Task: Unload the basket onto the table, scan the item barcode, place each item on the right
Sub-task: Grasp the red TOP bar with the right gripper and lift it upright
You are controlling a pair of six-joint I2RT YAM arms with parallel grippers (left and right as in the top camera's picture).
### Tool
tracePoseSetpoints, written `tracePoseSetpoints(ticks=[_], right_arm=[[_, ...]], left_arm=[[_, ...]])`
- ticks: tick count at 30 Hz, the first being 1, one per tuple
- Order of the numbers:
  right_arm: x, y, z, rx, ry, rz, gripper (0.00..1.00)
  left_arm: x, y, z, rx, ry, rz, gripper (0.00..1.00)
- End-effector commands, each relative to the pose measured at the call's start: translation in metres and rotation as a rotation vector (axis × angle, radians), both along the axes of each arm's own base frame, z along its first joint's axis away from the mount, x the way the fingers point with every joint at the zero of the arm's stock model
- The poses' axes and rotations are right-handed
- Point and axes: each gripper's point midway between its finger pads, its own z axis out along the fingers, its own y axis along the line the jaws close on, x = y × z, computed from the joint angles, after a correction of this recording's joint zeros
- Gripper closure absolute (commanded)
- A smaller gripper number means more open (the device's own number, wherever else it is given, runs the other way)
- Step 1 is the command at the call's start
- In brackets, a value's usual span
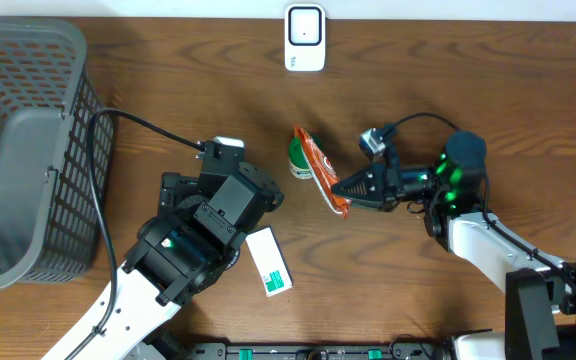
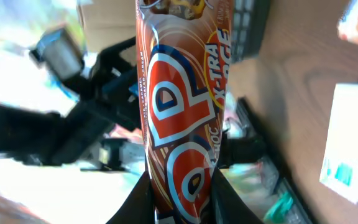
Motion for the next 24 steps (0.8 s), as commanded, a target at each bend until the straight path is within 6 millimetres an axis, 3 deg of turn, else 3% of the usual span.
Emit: tracePoseSetpoints(ticks=[1,14,17,20,24], right_arm=[[-0.005,0.003,0.009,0.031,-0.197,0.025,0.99],[0.008,0.004,0.024,0.086,-0.602,-0.035,0.99],[0.028,0.006,0.023,0.058,-0.548,-0.134,0.99],[0.068,0.004,0.009,-0.034,-0.334,-0.322,0.99],[0.105,0.001,-0.006,-0.185,-0.384,-0.473,0.99]], left_arm=[[0.001,0.002,0.003,0.008,-0.01,0.006,0.03],[0.001,0.002,0.003,0.008,-0.01,0.006,0.03],[0.001,0.002,0.003,0.008,-0.01,0.006,0.03],[0.001,0.002,0.003,0.008,-0.01,0.006,0.03],[0.001,0.002,0.003,0.008,-0.01,0.006,0.03]])
